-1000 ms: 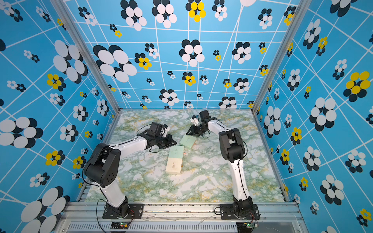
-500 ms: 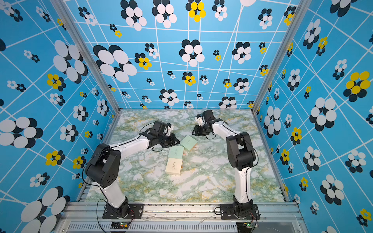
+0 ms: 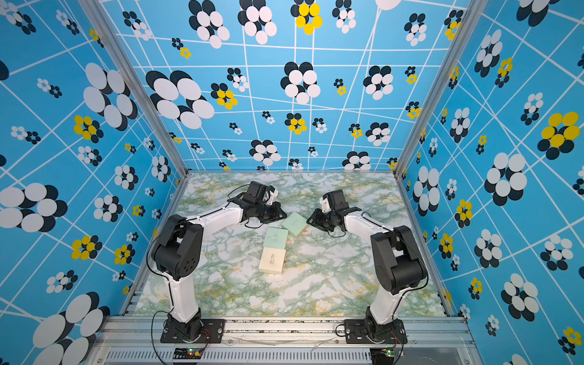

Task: Take out the earrings from the drawer-style jewelry box
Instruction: Move the jewelry box to the center of the board, then open the drawer in the jewelry box.

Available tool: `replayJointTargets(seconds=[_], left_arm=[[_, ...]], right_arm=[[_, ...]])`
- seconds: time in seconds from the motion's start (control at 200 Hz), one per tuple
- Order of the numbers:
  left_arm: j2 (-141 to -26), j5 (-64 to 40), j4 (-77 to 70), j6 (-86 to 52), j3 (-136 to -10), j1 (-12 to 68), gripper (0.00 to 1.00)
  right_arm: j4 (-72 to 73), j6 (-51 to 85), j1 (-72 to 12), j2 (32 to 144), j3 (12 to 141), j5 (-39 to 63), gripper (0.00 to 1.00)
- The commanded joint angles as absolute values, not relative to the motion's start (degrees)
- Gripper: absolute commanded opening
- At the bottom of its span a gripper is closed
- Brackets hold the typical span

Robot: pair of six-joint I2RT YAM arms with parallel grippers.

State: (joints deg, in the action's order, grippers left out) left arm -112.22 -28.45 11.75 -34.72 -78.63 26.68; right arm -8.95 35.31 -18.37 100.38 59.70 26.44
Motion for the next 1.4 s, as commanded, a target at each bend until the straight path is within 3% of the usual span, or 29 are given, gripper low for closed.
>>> replayJointTargets(seconds=[0.0, 0.855, 1.394], left_arm=[[-113.76, -25.93, 15.58, -31.94, -81.81, 26.17, 0.1], [-123.19, -26.54, 16.59, -29.54, -87.89, 23.62, 0.09], [-118.05, -24.7, 14.71, -30.55, -80.15, 25.85, 0.09]], right_arm=[[-0.16, 43.32, -19.07, 100.91, 57.46, 29.8, 0.33], [2.26, 44.7, -19.92, 109.32, 63.69, 31.74, 0.34], [-8.47, 36.87, -19.93, 106.94, 67.57, 26.57, 0.35]])
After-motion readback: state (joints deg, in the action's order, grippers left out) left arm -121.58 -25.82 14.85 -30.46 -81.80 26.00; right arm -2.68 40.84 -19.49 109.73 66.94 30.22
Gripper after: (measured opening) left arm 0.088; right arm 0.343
